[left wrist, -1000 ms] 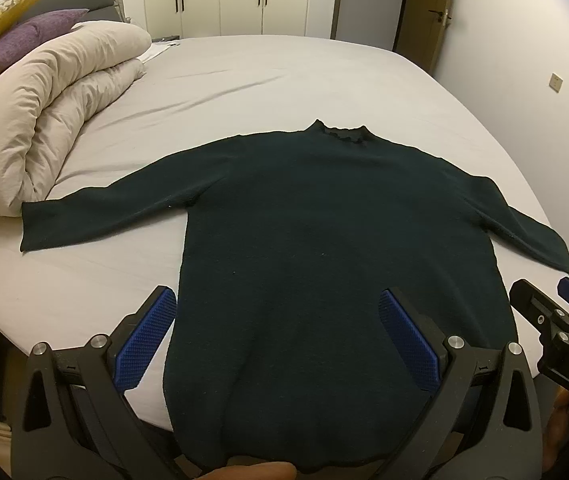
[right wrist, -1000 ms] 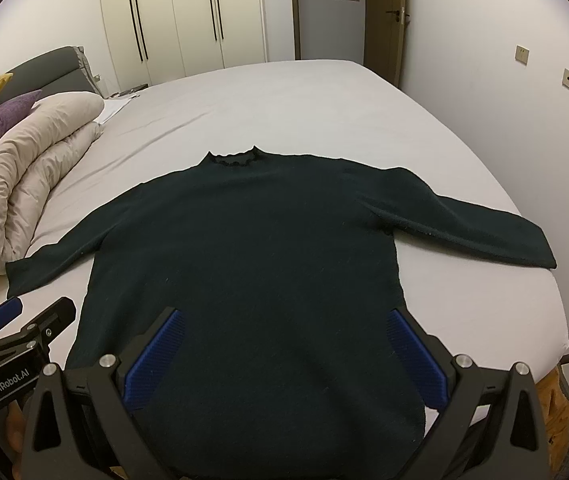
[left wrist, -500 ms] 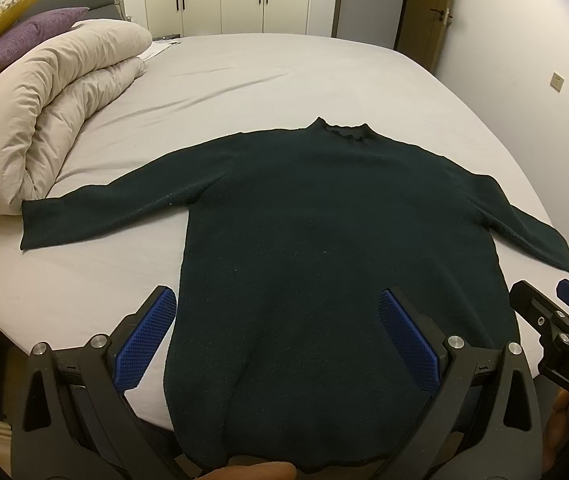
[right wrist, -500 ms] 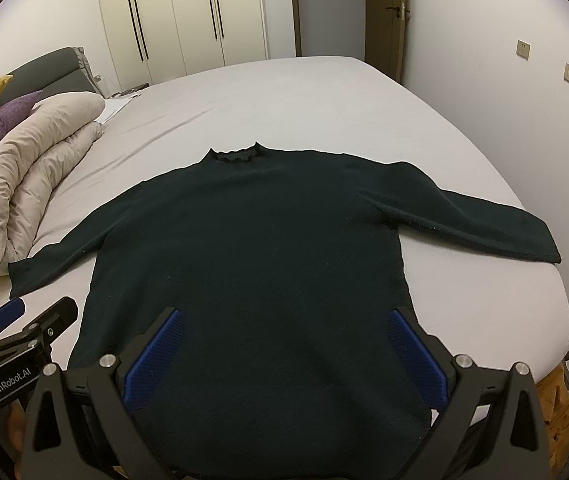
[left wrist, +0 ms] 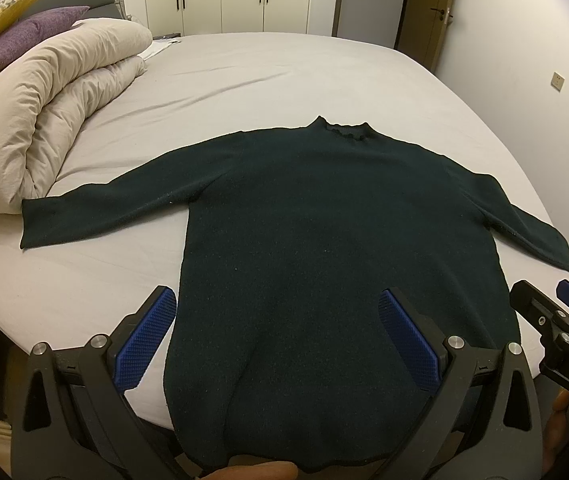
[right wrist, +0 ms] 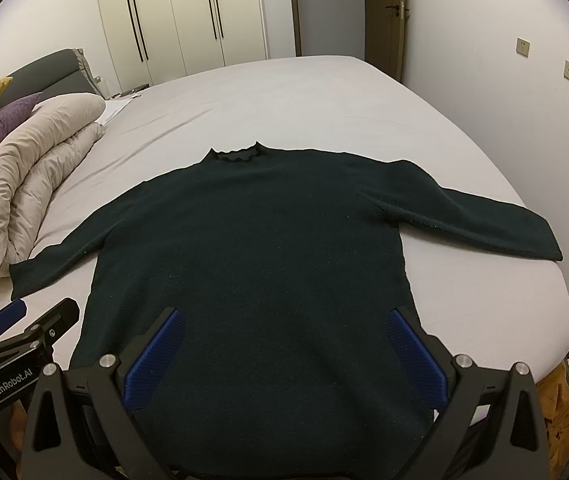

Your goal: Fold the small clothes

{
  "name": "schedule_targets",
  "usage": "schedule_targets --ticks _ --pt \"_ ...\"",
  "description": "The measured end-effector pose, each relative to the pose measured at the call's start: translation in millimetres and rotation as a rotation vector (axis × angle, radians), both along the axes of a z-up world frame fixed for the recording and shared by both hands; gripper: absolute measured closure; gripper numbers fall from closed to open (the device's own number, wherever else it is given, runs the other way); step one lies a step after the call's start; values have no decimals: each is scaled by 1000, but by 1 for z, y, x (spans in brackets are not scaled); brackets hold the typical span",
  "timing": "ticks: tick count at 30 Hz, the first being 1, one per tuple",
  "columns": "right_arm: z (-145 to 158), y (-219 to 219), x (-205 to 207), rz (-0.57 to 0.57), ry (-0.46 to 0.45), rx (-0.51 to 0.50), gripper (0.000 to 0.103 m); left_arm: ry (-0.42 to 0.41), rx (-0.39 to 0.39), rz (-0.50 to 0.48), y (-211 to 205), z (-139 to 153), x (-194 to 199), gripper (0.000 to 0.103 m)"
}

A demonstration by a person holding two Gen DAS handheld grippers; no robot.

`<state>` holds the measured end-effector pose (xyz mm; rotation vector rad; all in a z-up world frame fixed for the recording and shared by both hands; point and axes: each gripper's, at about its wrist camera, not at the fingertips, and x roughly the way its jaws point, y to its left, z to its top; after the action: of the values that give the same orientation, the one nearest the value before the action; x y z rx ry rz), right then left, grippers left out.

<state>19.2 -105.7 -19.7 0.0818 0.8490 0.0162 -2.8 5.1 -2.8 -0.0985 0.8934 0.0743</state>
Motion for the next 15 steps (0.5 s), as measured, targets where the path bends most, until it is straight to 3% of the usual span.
schedule_targets --ticks 15 --pt "-2 3 -5 1 4 3 0 2 -2 2 2 -4 0 0"
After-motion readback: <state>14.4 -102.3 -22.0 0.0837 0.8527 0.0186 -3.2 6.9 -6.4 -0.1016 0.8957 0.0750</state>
